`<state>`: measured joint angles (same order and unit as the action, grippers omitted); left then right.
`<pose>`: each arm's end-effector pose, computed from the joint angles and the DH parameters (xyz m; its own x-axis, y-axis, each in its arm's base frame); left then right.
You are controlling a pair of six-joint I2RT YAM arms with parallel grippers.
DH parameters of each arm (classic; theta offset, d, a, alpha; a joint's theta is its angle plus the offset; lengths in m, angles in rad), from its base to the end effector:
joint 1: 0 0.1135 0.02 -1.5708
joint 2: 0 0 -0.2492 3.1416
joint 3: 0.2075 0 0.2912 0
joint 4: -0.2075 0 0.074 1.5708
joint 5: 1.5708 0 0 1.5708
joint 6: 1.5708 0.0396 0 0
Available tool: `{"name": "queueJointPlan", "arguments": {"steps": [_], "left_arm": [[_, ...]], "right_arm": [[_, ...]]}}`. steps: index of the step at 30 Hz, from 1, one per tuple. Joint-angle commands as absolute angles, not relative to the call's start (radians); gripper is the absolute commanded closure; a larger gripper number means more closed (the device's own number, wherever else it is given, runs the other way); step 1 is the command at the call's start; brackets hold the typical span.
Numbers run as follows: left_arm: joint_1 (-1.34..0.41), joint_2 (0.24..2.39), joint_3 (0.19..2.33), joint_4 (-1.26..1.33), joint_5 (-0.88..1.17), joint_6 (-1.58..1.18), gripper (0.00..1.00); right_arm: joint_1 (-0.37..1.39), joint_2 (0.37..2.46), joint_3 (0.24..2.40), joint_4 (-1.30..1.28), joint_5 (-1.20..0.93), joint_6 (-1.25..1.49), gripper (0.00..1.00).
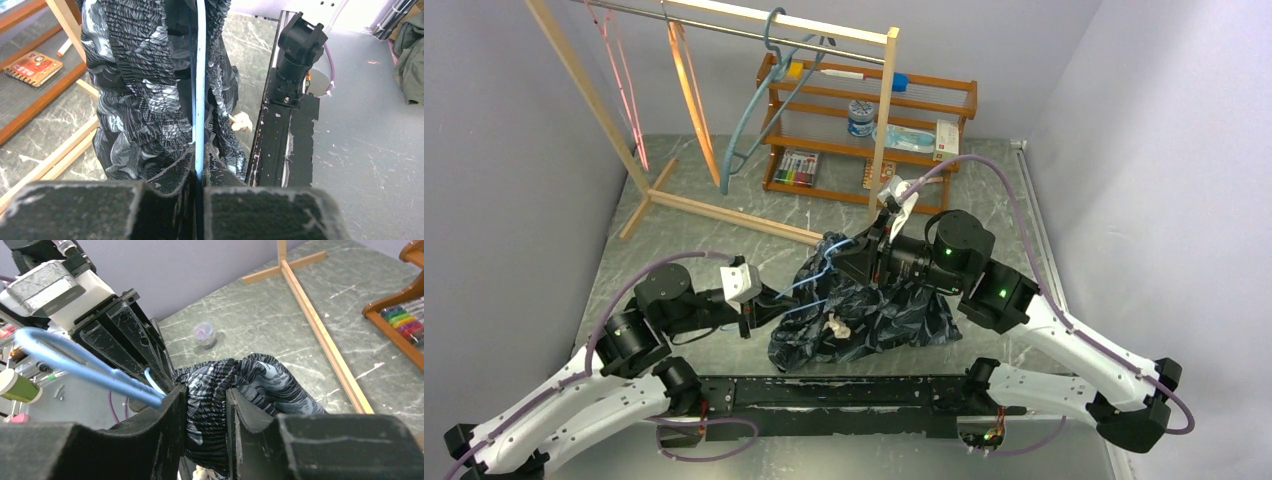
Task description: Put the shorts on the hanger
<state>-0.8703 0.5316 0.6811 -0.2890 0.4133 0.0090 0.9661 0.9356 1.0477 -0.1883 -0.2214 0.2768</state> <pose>0.1085 -0.1534 0.3263 -0.0810 0.1089 -0.9907 0.9573 0.2853 -0.0469 0.1412 0.2196 0.3970 -0.2950 0.0421 -0.9546 -0.8800 0.3774 0.2886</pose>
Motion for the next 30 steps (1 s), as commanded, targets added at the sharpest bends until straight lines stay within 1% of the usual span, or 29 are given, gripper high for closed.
{"name": "queueJointPlan", "arguments": {"steps": [1,8,14,16,23,25,26,27,28,30], "left_arm": [[-0.870,0.506,0.668,-0.129,0.415,0.020,0.93],[-0.870,0.442,0.594,-0.060,0.401,0.010,0.93],[-0.870,0.439,0.573,-0.030,0.386,0.020,0.93],[-0.870,0.438,0.568,-0.020,0.383,0.021,0.93],[-0.870,0.410,0.534,0.032,0.381,0.016,0.93],[-0.870,0.406,0.529,0.036,0.389,0.020,0.93],[-0.870,0.404,0.529,0.035,0.390,0.022,0.93],[-0.870,0.402,0.530,0.032,0.393,0.025,0.93],[-0.870,0.399,0.531,0.031,0.397,0.027,0.93],[-0.870,0.390,0.530,0.029,0.401,0.029,0.93]], "right_arm": [[0.973,0.924,1.091,-0.205,-0.272,0.213,0.65],[0.972,0.896,1.145,-0.275,-0.217,0.188,0.58],[0.972,0.929,1.205,-0.285,-0.322,0.211,0.50],[0.973,0.937,1.229,-0.295,-0.315,0.210,0.49],[0.973,0.970,1.325,-0.422,-0.291,0.111,0.47],[0.973,0.964,1.339,-0.434,-0.306,0.043,0.44],[0.973,0.960,1.345,-0.440,-0.330,-0.008,0.36],[0.973,0.954,1.344,-0.444,-0.359,-0.068,0.07],[0.972,0.946,1.342,-0.450,-0.379,-0.112,0.01],[0.973,0.955,1.372,-0.506,-0.411,-0.163,0.01]]}}
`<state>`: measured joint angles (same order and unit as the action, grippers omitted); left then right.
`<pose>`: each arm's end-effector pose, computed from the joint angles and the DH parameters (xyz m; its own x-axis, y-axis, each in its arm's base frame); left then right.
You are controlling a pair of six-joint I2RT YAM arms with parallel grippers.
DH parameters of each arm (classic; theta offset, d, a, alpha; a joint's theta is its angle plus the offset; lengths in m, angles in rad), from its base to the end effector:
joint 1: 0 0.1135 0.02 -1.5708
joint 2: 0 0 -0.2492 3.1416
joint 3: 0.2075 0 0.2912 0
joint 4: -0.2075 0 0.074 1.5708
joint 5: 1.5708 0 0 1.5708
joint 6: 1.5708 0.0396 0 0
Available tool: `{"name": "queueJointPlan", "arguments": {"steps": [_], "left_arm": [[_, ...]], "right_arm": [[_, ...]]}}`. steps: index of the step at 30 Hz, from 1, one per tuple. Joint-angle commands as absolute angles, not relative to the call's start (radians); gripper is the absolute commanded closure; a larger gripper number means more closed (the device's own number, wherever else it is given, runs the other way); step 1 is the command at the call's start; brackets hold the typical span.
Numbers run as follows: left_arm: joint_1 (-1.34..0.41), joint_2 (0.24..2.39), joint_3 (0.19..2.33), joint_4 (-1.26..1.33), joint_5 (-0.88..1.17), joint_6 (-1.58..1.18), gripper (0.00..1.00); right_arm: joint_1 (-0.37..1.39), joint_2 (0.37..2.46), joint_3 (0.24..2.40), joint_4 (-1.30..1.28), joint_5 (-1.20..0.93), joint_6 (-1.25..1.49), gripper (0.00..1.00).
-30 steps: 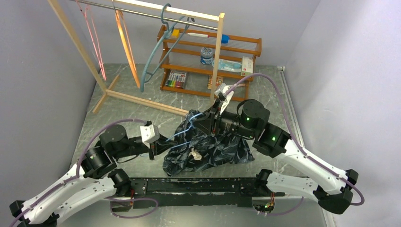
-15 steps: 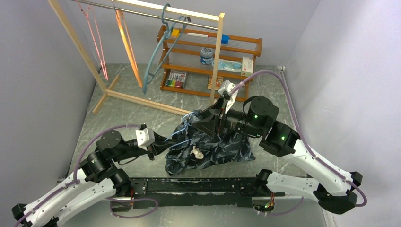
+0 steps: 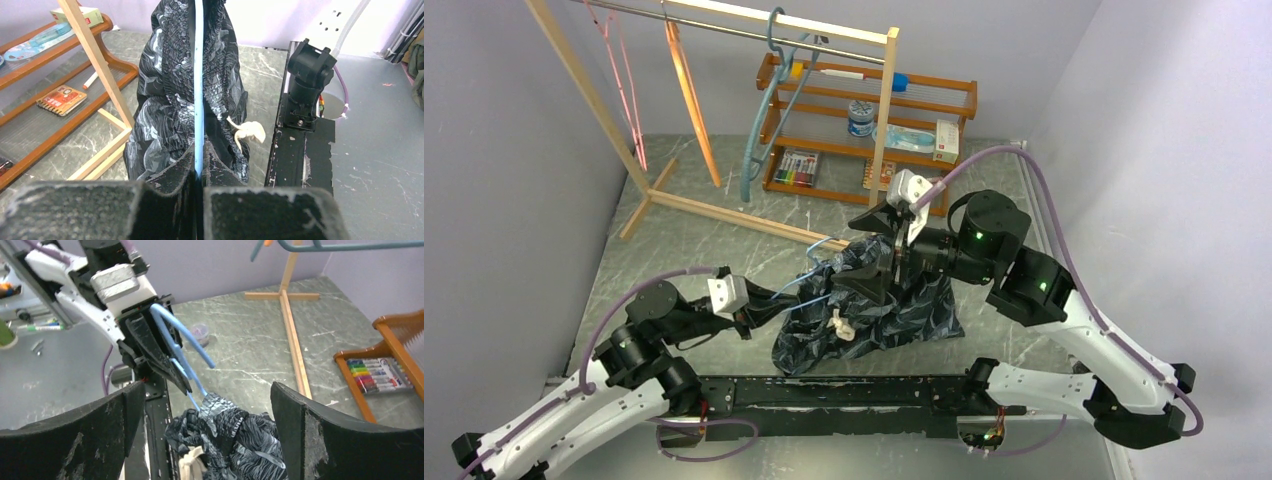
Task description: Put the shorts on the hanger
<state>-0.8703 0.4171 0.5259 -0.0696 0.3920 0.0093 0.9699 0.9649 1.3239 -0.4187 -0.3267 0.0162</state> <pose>0.1041 -0.1469 0.3094 0.0341 -0.0271 -0.9990 0.9523 0.3041 0.0243 0.1224 0.2011 0.4680 -0.0493 -0.0448 -0.9978 -0.9616 0.2720 0.0353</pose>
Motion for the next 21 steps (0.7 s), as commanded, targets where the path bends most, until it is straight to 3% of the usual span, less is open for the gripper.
{"name": "queueJointPlan", "arguments": {"steps": [1,13,21], "left_arm": [[-0.870,0.385,0.531,0.026,0.401,0.030,0.93],[-0.870,0.341,0.514,0.059,0.458,0.046,0.93],[-0.870,0.354,0.516,0.081,0.476,0.043,0.93]], "right_arm": [[0.973,0.963,1.395,-0.544,-0.411,-0.184,0.01],[0.974,1.069,1.461,-0.738,-0.449,-0.352,0.14],[0.976,1.183,1.472,-0.690,-0.551,-0.335,0.24]]}}
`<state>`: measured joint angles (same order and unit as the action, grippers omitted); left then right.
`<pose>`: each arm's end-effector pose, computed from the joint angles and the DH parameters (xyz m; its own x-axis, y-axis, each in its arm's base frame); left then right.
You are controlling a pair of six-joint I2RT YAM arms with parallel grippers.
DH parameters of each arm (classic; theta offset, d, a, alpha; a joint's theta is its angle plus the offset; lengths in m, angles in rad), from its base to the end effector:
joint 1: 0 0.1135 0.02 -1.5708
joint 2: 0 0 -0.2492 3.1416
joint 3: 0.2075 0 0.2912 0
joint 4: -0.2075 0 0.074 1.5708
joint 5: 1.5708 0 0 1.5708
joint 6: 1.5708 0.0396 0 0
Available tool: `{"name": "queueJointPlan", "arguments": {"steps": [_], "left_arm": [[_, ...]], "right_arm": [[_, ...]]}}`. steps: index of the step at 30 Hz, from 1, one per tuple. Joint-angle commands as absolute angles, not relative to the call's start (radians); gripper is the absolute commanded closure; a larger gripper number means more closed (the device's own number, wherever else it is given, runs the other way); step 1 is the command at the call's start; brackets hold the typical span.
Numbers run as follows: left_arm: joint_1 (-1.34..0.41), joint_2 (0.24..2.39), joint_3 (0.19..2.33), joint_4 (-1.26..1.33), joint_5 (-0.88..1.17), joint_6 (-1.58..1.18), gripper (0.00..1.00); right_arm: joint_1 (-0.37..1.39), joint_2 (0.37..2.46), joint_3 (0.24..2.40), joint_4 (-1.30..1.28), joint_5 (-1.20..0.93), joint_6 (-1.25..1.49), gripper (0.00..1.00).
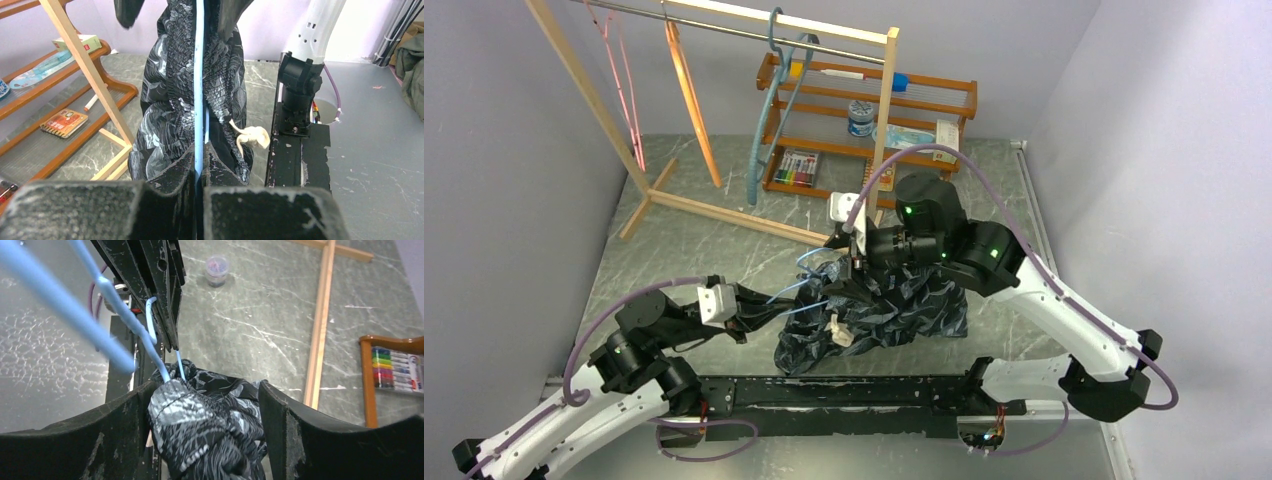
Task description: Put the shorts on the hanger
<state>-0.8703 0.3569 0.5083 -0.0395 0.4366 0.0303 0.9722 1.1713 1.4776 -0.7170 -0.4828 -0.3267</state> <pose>0.0957 -0.1395 0.3151 0.1012 -0.0774 -0.9919 0.9611 0.2653 0.0773 0.1407 0.2389 0.4427 0.0987 -0.3597 -0.9278 -0.9924 0.0338 -0.1187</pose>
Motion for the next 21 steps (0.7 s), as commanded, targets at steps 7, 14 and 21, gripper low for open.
{"name": "queueJointPlan", "arguments": {"steps": [7,14,21], "left_arm": [[-0.870,0.354,0.516,0.084,0.459,0.041,0.93],[-0.870,0.368,0.610,-0.024,0.212,-0.166,0.46],[-0.870,0.328,0.743,-0.311,-0.122,-0.530,0.33]], "right_arm": [[0.975,1.129,1.413,-0.575,-0.576,-0.291,0.76],[0.976,1.026,1.354,-0.502,-0.519,-0.299,1.00],[0.976,0.964,1.348,-0.522,-0.385,-0.294,1.00]]}}
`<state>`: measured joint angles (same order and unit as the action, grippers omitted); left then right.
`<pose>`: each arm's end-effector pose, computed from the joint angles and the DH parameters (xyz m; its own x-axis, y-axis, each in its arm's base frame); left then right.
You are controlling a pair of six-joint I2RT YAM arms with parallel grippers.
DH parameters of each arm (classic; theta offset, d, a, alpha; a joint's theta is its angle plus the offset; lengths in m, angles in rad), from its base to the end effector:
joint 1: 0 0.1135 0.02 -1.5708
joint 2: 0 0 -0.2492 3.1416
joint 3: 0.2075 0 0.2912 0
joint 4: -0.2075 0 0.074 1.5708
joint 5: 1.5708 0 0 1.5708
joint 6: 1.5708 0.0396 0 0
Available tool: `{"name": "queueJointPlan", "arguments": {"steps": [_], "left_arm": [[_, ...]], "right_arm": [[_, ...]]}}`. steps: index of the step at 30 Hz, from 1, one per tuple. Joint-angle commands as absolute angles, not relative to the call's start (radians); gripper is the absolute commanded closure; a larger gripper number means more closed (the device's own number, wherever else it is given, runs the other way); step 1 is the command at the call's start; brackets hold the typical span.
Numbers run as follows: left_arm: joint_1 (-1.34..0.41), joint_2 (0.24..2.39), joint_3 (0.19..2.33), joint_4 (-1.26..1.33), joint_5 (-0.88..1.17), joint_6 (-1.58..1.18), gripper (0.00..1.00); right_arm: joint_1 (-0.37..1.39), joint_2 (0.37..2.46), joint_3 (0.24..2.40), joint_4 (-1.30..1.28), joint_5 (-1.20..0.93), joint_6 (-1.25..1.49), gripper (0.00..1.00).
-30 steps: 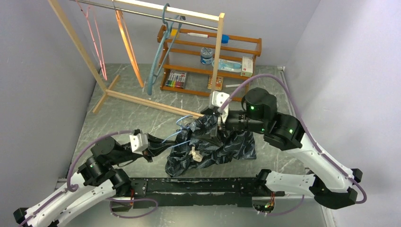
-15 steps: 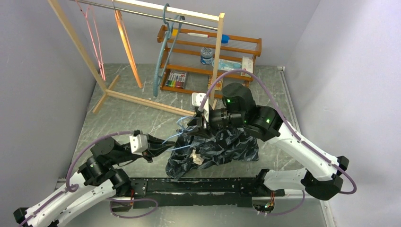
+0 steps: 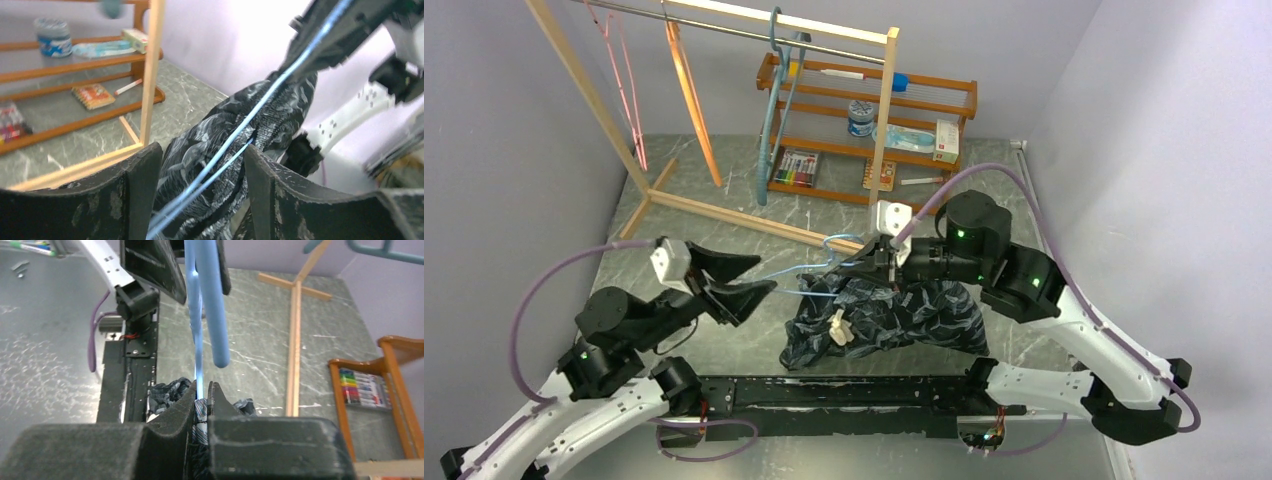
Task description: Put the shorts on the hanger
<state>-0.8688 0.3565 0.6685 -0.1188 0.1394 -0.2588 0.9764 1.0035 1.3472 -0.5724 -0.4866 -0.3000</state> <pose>0.0929 -0.1184 0.3668 -0.0962 -0.2787 -0.9555 0.8478 0.4800 -0.2254 0.1192 0.2095 0.4515 0.1705 -0.2142 -0.9618 -0.9808 0.0569 -0.1865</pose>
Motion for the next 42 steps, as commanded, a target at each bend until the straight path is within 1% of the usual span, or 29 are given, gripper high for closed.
{"name": "queueJointPlan", "arguments": {"steps": [1,5,9,11,13,16,18,21,22,23,28,29,33,37,42], "left_arm": [[-0.870,0.323,0.762,-0.378,-0.160,-0.567,0.34],[-0.870,0.292,0.815,-0.533,-0.281,-0.743,0.41],[-0.871,0.239,0.807,-0.627,-0.356,-0.952,0.46],[-0.870,0.216,0.784,-0.633,-0.356,-1.030,0.46],[-0.870,0.206,0.751,-0.643,-0.354,-1.127,0.43],[-0.870,0.216,0.687,-0.628,-0.330,-1.255,0.42],[-0.870,0.245,0.644,-0.613,-0.304,-1.361,0.44],[-0.871,0.347,0.602,-0.604,-0.249,-1.547,0.48],[-0.870,0.384,0.603,-0.598,-0.226,-1.567,0.49],[-0.870,0.422,0.609,-0.577,-0.207,-1.556,0.48],[-0.870,0.530,0.643,-0.472,-0.121,-1.522,0.34],[-0.870,0.538,0.641,-0.453,-0.101,-1.538,0.33],[-0.870,0.560,0.608,-0.424,-0.005,-1.616,0.35],[-0.870,0.586,0.592,-0.465,0.028,-1.663,0.34],[-0.871,0.640,0.531,-0.355,0.114,-1.665,0.34]], "right_arm": [[0.976,0.950,1.344,-0.515,-0.357,-0.289,1.00],[0.976,0.883,1.310,-0.448,-0.267,-0.275,1.00],[0.976,0.831,1.276,-0.379,-0.254,-0.293,1.00],[0.976,0.823,1.271,-0.368,-0.259,-0.303,1.00],[0.976,0.825,1.278,-0.367,-0.260,-0.306,1.00],[0.976,0.825,1.278,-0.360,-0.271,-0.309,1.00],[0.976,0.825,1.275,-0.354,-0.280,-0.309,1.00],[0.976,0.818,1.268,-0.347,-0.308,-0.318,1.00],[0.976,0.814,1.265,-0.347,-0.317,-0.320,1.00],[0.976,0.813,1.262,-0.347,-0.321,-0.323,1.00],[0.976,0.813,1.260,-0.362,-0.353,-0.332,1.00],[0.976,0.813,1.260,-0.361,-0.357,-0.331,1.00],[0.976,0.811,1.253,-0.349,-0.365,-0.333,1.00],[0.976,0.818,1.259,-0.354,-0.379,-0.330,1.00],[0.976,0.800,1.235,-0.332,-0.372,-0.331,1.00]]}}
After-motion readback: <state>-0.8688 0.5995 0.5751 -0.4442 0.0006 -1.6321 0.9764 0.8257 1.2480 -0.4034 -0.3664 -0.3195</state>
